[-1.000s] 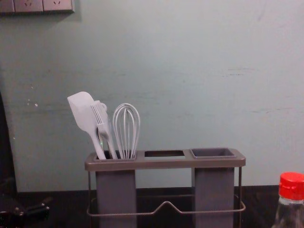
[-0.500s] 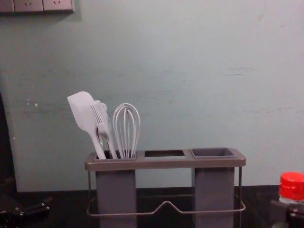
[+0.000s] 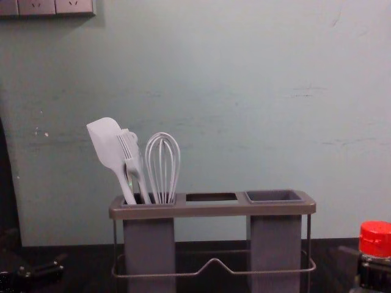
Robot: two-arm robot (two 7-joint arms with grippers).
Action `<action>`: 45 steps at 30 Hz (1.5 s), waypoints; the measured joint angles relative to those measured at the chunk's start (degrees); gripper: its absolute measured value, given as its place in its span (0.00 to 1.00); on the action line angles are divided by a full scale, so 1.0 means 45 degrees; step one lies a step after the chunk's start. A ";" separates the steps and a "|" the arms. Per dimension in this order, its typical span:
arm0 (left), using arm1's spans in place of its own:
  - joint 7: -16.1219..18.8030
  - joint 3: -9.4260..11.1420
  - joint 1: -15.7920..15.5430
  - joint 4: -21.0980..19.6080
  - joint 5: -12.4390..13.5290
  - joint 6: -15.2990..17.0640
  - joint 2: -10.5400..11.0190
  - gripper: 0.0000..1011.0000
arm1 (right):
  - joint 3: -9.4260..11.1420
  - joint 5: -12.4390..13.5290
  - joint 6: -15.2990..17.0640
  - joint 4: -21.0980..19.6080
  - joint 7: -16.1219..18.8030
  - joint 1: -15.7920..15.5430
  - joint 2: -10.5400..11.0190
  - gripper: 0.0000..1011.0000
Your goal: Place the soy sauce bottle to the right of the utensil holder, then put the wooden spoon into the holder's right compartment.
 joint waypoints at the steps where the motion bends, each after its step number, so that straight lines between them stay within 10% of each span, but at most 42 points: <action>1: 0.0000 0.0000 0.0000 0.0000 0.0001 0.0000 0.0000 0.99 | 0.0030 -0.0036 -0.0006 0.0000 0.0055 -0.0006 -0.0043 0.99; 26: 0.0000 0.0000 0.0000 0.0000 0.0000 0.0001 0.0000 0.99 | 0.0675 -0.0515 0.0391 -0.0440 0.0688 -0.0427 -0.0401 0.39; 45: 0.0001 0.0000 0.0000 0.0001 0.0000 0.0001 0.0000 0.99 | 0.1562 -0.0428 0.0440 -0.1043 0.0803 -0.0803 -0.0402 0.39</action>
